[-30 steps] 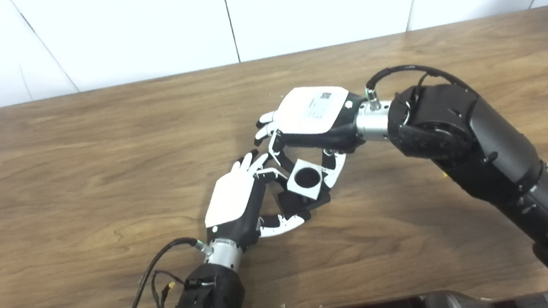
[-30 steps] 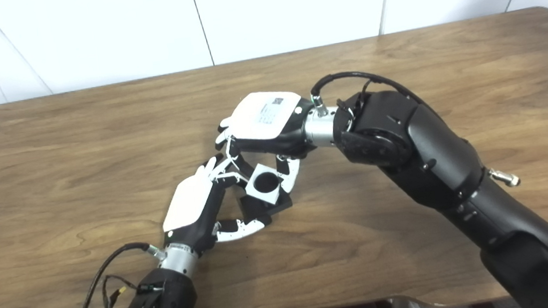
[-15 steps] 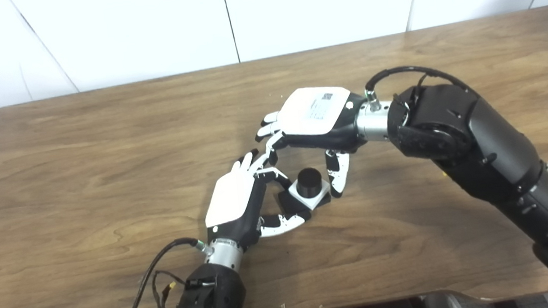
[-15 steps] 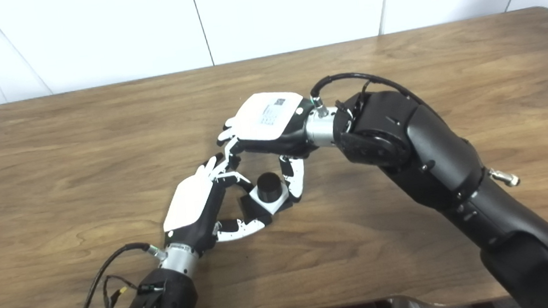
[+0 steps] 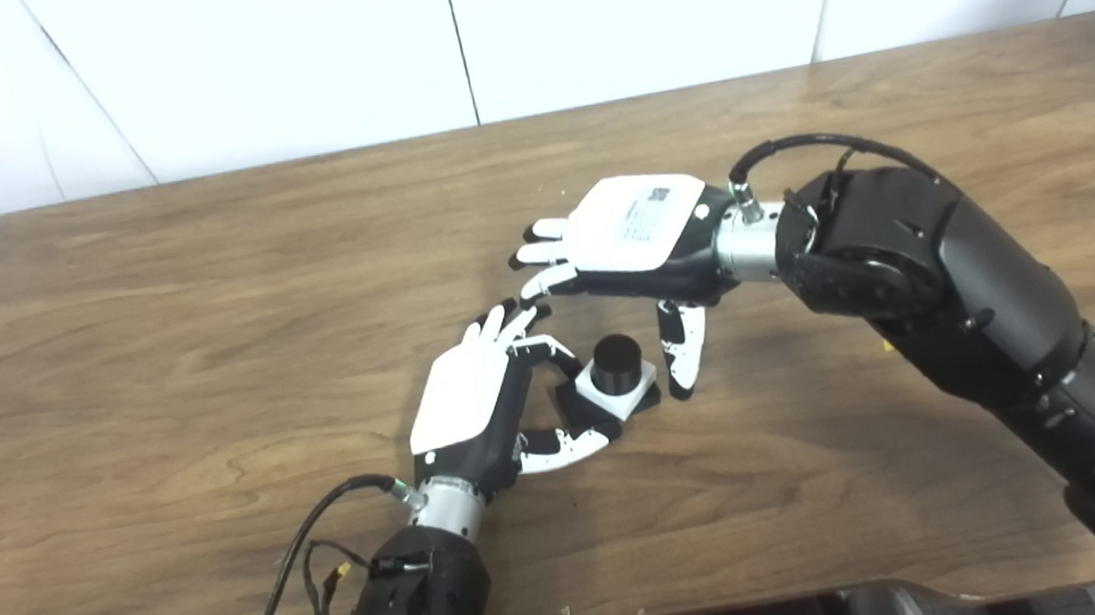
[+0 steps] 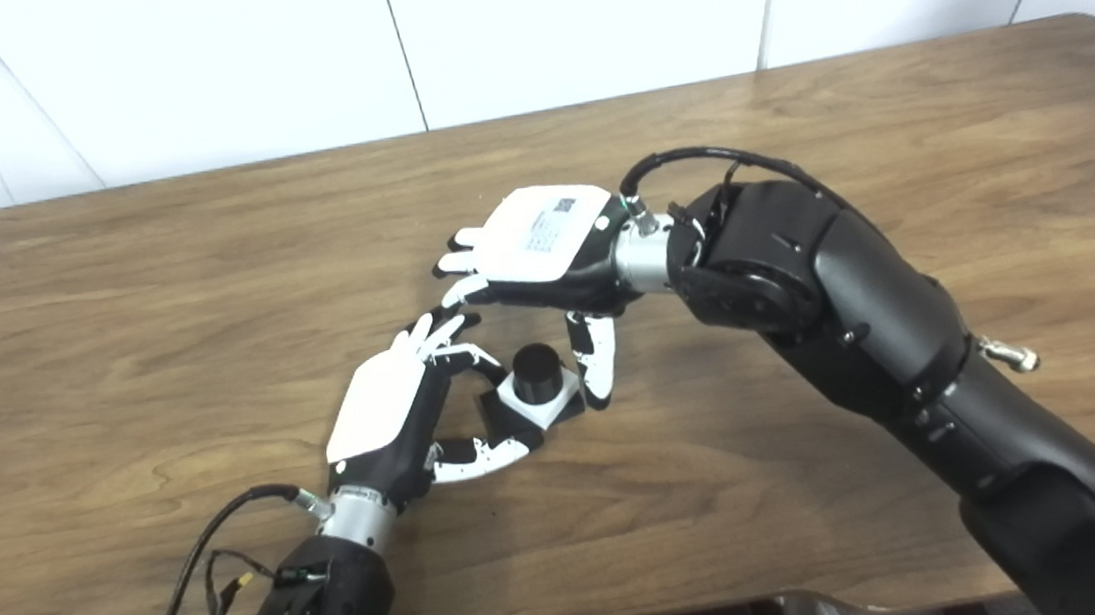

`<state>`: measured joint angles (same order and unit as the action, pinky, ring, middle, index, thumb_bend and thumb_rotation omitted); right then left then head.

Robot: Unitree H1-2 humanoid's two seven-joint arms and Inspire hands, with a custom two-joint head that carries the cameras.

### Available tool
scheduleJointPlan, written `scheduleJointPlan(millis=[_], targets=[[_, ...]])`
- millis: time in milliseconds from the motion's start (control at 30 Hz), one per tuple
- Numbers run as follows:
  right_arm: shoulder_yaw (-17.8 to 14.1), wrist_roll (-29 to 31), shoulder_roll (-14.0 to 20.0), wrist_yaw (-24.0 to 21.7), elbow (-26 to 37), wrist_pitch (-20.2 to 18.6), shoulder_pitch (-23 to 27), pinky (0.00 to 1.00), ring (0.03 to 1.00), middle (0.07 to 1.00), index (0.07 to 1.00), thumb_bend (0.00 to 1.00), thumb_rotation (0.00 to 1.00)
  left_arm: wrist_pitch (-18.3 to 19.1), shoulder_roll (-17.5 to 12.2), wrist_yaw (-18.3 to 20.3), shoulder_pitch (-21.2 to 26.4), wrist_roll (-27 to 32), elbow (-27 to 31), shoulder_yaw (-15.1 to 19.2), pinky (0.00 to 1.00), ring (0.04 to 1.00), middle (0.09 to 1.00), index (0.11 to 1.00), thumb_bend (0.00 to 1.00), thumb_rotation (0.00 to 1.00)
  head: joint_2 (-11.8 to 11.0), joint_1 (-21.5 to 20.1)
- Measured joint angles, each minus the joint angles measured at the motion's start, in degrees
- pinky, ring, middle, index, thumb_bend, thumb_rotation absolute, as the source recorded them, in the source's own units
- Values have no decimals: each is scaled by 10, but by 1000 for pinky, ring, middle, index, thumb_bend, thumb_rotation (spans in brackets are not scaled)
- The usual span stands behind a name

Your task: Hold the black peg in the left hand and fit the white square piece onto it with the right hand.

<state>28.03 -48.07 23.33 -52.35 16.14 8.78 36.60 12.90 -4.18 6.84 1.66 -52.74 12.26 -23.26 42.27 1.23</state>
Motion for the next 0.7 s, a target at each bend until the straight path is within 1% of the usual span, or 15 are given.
scheduleJointPlan(millis=[100,400,467,567,700], targets=[[-8,1,0,-7,4,-12,0,927,1000,977,876,1000,256,0,0,0,0,0,0,0,1000,1000,924,539,593,270,-2,-3],[-35,7,3,-21,18,-22,1,924,1000,965,856,1000,225,-1,-4,0,0,4,0,2,1000,1000,925,541,588,264,-3,-5],[-39,8,11,-21,21,-22,1,918,999,962,852,1000,237,-3,-5,0,0,6,0,3,1000,1000,925,539,587,265,-3,-6],[-44,10,23,-22,25,-22,1,910,1000,961,846,1000,225,-4,-8,0,0,7,0,4,1000,1000,921,541,601,312,-3,-6],[-58,17,34,-22,32,-27,0,915,1000,963,847,1000,211,-6,-15,3,1,7,0,7,1000,1000,915,539,610,315,-3,-8]])
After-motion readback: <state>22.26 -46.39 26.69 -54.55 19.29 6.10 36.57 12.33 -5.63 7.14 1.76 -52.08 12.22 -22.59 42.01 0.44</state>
